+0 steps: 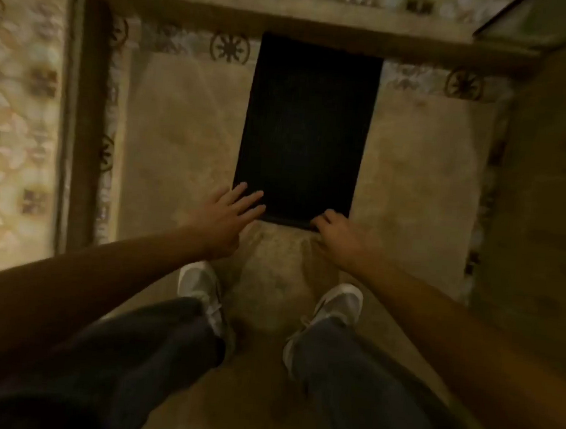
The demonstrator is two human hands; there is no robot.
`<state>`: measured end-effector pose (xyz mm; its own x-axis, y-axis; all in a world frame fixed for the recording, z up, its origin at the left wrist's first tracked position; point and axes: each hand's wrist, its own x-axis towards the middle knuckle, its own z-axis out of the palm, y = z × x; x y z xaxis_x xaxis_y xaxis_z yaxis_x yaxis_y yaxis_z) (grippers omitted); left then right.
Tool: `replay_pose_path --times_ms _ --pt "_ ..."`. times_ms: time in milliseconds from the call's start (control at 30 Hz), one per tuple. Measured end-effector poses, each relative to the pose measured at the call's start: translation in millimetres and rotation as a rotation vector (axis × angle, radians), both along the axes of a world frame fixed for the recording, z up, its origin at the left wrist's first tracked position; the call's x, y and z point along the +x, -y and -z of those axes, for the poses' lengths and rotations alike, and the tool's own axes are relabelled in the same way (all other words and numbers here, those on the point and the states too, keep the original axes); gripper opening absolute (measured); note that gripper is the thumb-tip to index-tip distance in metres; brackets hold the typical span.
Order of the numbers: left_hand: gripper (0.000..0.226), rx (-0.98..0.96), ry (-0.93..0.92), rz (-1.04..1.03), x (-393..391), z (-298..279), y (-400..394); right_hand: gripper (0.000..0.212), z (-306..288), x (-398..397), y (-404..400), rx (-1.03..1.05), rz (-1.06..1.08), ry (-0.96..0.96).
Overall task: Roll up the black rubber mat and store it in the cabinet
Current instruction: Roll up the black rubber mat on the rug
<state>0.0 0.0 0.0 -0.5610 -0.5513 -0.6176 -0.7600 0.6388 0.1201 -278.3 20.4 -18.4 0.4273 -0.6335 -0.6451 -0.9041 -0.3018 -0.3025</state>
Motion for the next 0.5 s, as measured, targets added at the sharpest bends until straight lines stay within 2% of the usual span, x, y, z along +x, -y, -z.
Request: replay_pose_path --times_ms 100,233,333,500 --pt "0.080 -0.093 0.033 0.146 -3 59 12 0.046 54 -11 7 -0.049 -0.094 -0.033" --pt "0.076 -0.094 -0.073 0.298 -10 120 36 0.045 103 -30 12 -0.113 -0.200 -0.041" --pt "0.070 -0.038 -0.174 0.368 -18 147 43 0.046 122 -45 11 -0.187 -0.227 0.071" --pt "0.043 -0.198 -0.503 0.352 -19 162 38 0.038 135 -65 2 -0.304 -0.187 0.309"
